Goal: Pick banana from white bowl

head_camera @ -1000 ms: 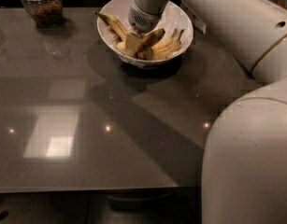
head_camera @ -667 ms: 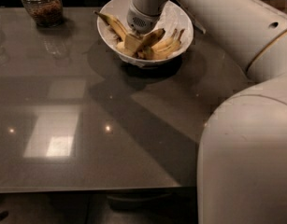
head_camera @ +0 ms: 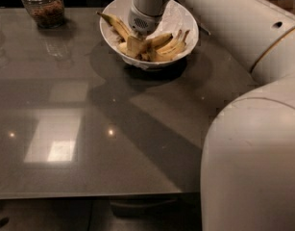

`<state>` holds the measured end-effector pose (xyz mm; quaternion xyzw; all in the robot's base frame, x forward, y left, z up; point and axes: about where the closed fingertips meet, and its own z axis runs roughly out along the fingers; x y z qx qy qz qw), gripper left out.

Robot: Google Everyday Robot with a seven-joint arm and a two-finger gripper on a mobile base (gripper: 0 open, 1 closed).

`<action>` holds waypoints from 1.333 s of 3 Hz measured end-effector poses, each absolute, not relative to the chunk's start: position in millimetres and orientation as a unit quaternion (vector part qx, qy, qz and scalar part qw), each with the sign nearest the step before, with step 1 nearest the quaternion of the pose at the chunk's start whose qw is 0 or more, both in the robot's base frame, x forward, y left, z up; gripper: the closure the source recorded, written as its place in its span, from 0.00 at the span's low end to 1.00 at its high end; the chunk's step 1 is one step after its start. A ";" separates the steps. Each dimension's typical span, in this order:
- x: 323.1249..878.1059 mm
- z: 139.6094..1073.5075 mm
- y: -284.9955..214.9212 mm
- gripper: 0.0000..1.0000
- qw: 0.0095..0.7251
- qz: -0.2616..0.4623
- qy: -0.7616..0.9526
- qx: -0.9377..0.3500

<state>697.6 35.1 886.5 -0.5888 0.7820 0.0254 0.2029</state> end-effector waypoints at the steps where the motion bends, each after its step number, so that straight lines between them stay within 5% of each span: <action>1: 687.0 899.3 34.4 1.00 0.197 0.025 0.782 -0.591; 4: 649.4 943.0 8.4 1.00 0.157 -0.016 0.787 -0.596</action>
Offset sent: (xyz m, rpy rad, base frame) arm -0.0419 -0.0136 0.0591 -0.0424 0.0156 0.0087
